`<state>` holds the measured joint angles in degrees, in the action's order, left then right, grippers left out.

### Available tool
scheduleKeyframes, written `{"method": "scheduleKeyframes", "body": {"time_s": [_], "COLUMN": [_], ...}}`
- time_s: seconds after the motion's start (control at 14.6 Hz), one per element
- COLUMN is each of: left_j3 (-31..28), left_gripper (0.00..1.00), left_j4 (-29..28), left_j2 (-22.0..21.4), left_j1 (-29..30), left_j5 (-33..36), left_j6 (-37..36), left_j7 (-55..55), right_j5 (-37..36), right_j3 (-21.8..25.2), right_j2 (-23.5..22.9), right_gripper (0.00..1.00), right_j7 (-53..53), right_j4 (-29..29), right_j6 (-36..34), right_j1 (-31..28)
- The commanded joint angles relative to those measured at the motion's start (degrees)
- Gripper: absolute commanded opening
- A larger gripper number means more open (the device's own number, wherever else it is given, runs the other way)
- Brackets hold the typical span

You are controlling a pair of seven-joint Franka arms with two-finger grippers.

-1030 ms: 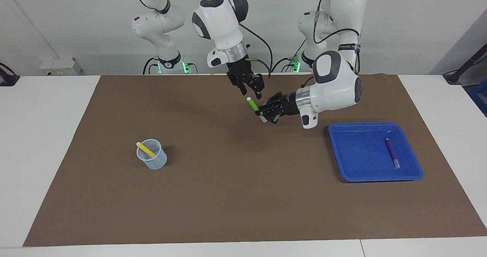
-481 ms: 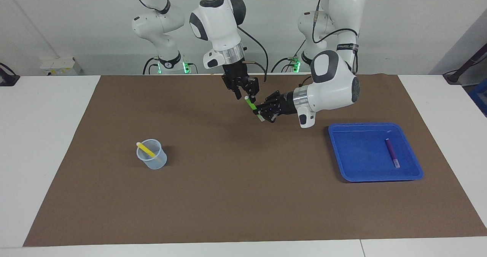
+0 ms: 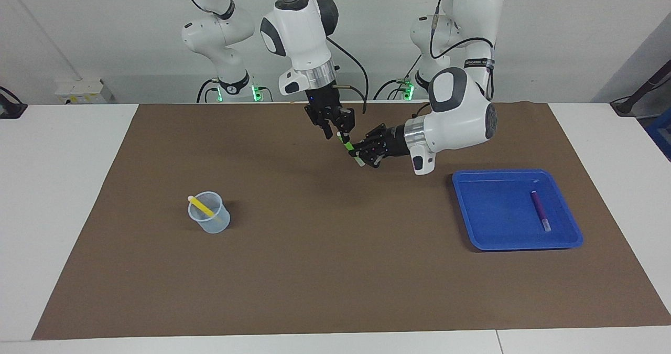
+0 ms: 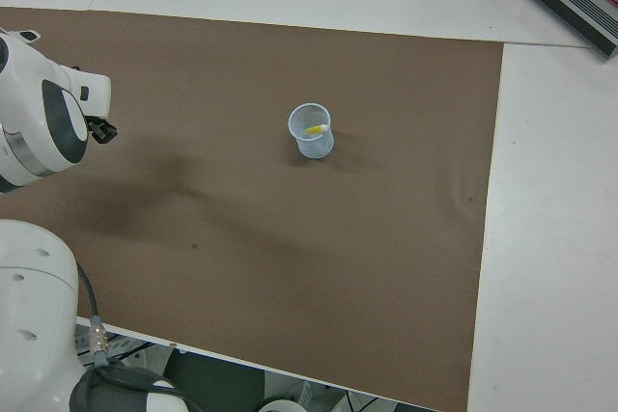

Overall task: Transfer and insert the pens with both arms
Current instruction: 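Grasp the green pen with the right gripper while the left gripper opens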

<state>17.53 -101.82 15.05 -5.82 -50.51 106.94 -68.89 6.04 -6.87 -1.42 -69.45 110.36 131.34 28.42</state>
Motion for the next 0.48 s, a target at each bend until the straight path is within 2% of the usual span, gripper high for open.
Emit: {"method": "scheduleKeyframes", "body": {"time_s": [0.0, 0.41], "left_j3": [-0.57, -0.57], "left_gripper": [0.0, 0.0], "left_j4": [-1.71, -1.62], "left_j2": [-1.95, -1.95], "left_j1": [-0.51, -0.51], "left_j5": [-0.73, -0.73], "left_j6": [0.55, 0.64], "left_j7": [-0.81, -0.98], "right_j5": [-0.68, 0.12], "right_j3": [-0.52, -0.52], "right_j2": [-0.34, -0.78], "right_gripper": [0.44, 0.23], "right_j7": [1.07, 0.98], "right_j4": [0.12, -0.32], "right_j6": [1.38, 1.56], "right_j1": [-0.83, -0.91]}}
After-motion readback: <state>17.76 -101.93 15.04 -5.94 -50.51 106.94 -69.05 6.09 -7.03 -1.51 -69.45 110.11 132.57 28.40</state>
